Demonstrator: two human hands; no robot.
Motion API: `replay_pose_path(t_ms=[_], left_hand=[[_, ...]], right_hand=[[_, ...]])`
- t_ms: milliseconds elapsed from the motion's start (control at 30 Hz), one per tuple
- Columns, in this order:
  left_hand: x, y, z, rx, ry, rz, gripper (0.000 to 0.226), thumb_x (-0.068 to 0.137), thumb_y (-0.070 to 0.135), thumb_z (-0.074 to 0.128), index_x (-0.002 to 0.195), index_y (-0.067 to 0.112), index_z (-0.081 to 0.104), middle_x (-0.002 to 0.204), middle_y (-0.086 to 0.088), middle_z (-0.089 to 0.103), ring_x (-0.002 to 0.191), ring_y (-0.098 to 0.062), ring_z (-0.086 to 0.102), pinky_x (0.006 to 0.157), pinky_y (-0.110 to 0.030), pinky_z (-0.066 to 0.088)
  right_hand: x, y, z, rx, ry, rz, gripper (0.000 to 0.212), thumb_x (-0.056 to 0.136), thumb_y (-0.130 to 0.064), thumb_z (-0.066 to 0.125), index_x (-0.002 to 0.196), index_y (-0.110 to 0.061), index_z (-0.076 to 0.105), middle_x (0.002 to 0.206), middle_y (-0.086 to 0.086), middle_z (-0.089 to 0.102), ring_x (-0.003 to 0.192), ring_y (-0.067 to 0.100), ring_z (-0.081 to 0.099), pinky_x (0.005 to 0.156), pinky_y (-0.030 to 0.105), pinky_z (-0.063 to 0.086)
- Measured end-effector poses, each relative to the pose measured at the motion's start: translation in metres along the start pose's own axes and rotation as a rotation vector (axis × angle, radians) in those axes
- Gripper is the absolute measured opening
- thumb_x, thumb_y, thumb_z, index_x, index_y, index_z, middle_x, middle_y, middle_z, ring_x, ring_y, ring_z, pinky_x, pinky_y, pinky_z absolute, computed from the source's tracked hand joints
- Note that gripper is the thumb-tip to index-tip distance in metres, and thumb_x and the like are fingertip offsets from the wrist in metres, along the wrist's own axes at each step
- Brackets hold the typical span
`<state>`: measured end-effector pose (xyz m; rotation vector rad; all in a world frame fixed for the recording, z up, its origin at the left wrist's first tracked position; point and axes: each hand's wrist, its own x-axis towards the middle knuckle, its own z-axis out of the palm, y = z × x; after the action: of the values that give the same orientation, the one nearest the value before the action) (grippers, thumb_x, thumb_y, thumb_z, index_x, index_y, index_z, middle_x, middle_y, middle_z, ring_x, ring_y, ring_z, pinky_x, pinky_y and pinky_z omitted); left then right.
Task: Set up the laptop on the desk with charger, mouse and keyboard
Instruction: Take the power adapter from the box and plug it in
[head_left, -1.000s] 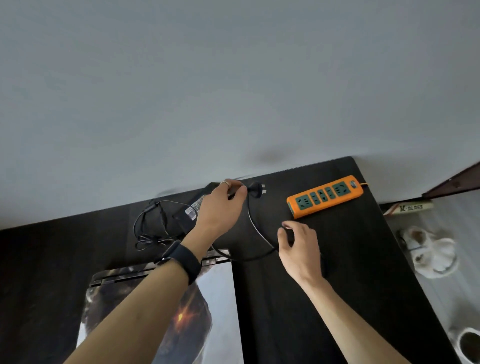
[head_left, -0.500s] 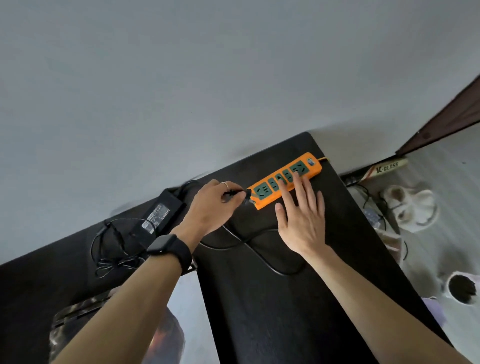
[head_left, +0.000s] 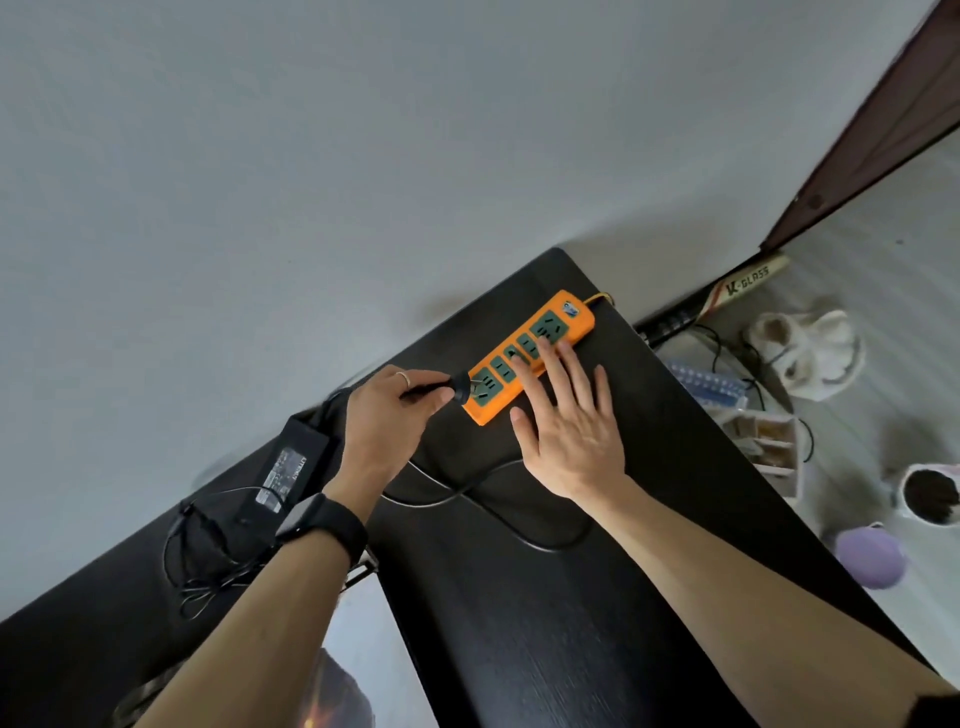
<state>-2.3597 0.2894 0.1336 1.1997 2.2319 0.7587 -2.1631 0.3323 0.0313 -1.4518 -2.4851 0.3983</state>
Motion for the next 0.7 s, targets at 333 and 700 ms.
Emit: replay_pose_path(t_ms=[333, 700], left_hand=[[-0.005, -0.007, 0.011, -0.109, 0.072, -0.018, 0.017, 0.081, 0.017, 0.08, 0.097, 0.025, 0.079, 0.093, 0.01, 0.07, 0.083, 0.004, 0.065, 0.077, -0.005, 0.045], [-0.001, -0.01, 0.014, 0.265, 0.074, 0.36, 0.021, 0.084, 0.019, 0.078, 0.105, 0.017, 0.078, 0.087, 0.006, 0.063, 0.069, -0.014, 0.061, 0.062, -0.03, 0.055]], right_hand=[[0.0, 0.002, 0.0, 0.013, 0.001, 0.002, 0.063, 0.101, -0.051, 0.033, 0.159, -0.029, 0.019, 0.168, 0.004, 0.012, 0.156, 0.024, 0.004, 0.12, 0.058, 0.02], [0.0, 0.002, -0.001, 0.0, 0.005, 0.004, 0.064, 0.101, -0.051, 0.036, 0.159, -0.03, 0.02, 0.168, 0.005, 0.013, 0.156, 0.026, 0.006, 0.12, 0.058, 0.02]])
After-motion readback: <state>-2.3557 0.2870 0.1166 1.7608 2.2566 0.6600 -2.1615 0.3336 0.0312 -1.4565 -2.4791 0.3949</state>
